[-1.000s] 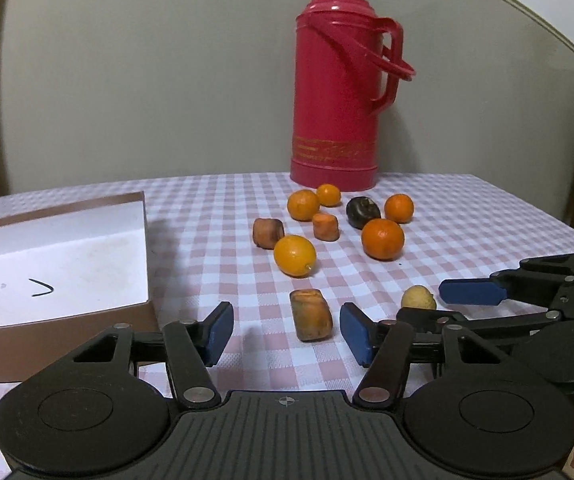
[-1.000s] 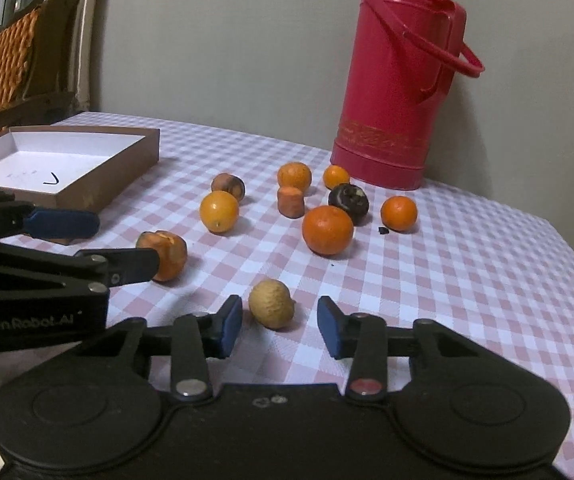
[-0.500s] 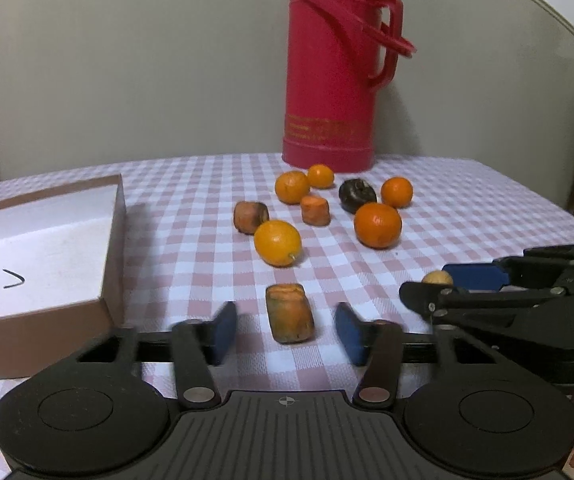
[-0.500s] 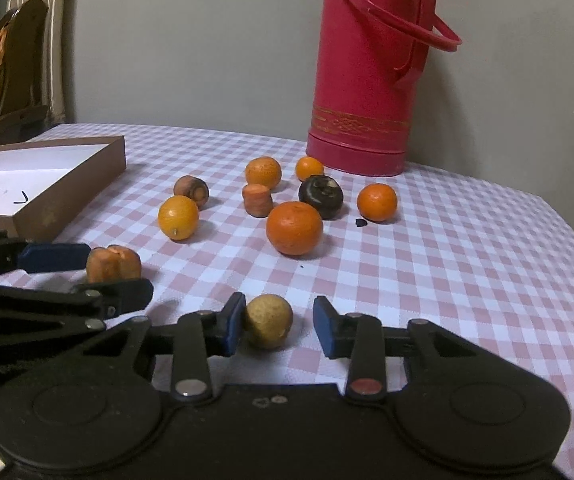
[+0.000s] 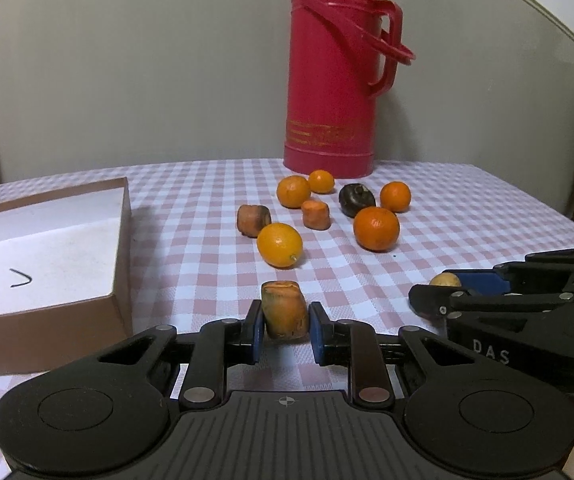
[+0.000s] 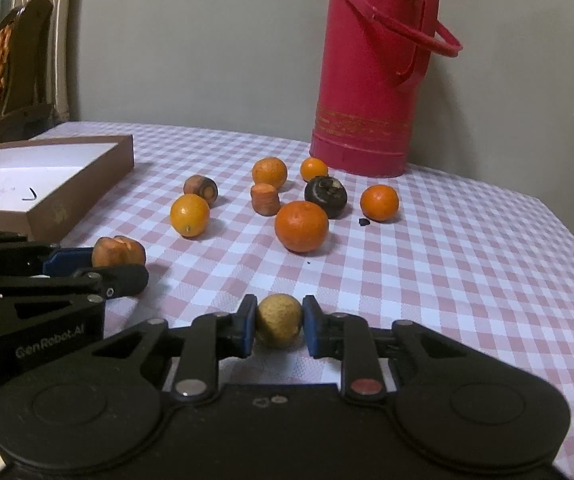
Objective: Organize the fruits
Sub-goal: 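Carry both held fruits over the white box with both tools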
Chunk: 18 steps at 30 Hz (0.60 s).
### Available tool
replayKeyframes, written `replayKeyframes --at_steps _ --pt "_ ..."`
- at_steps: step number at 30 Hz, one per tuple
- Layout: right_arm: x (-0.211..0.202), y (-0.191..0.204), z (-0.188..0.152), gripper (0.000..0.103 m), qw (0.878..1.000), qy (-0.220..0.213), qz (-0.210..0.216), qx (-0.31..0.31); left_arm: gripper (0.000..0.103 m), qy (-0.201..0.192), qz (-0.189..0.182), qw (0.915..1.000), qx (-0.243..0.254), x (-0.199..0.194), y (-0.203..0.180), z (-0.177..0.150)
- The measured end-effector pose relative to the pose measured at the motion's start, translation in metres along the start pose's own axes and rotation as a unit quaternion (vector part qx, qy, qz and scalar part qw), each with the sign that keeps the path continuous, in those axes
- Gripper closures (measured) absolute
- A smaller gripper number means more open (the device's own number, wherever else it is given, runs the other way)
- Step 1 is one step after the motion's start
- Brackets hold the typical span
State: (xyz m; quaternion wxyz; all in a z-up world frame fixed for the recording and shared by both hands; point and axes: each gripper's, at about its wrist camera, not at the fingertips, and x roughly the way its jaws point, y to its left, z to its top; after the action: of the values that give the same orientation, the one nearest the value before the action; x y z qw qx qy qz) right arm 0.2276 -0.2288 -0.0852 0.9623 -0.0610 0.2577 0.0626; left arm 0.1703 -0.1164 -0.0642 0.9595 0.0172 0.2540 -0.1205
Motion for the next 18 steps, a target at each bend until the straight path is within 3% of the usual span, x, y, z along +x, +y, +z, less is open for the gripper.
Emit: replayKeyframes --at_steps 11,18 --pt "-0.047 0.016 0.001 0.088 0.999 -0.041 0.003 0.009 0.079 -0.032 0.015 0.9994 -0.001 -0.051 0.022 0.002" --pt "-0.068 0.045 -0.007 0.088 0.999 -0.048 0.024 0.004 0.079 -0.030 0.029 0.9989 -0.022 -0.086 0.042 -0.014"
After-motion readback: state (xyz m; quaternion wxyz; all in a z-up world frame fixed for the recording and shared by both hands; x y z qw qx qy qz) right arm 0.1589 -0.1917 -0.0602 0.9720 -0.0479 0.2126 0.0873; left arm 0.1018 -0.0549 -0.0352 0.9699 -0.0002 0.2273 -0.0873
